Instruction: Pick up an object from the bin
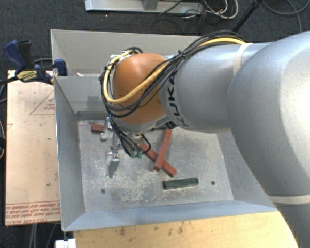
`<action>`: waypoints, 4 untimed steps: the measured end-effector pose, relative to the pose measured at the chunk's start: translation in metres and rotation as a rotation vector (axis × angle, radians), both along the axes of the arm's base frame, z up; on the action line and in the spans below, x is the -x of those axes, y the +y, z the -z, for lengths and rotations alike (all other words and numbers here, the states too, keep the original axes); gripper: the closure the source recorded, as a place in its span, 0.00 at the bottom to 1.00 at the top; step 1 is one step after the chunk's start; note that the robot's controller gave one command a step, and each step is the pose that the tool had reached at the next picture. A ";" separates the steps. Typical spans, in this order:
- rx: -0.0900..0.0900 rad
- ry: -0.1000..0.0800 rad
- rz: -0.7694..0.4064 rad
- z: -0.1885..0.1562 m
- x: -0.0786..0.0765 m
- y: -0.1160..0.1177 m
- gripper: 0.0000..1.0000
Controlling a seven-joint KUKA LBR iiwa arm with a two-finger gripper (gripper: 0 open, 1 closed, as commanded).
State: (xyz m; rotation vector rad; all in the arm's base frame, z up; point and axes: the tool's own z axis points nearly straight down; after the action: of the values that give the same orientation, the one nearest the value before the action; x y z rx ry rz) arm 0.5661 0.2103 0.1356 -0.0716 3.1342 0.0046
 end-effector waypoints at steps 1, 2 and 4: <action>0.001 0.000 0.013 0.004 -0.060 -0.008 0.00; 0.001 0.004 0.083 0.030 -0.063 -0.059 0.00; -0.009 -0.016 0.096 0.056 -0.064 -0.085 1.00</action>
Offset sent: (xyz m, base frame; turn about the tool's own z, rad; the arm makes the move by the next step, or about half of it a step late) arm 0.0643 -0.0734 -0.0356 0.1001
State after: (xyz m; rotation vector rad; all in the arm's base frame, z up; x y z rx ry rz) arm 0.6302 0.1253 0.0794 0.0782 3.1176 0.0182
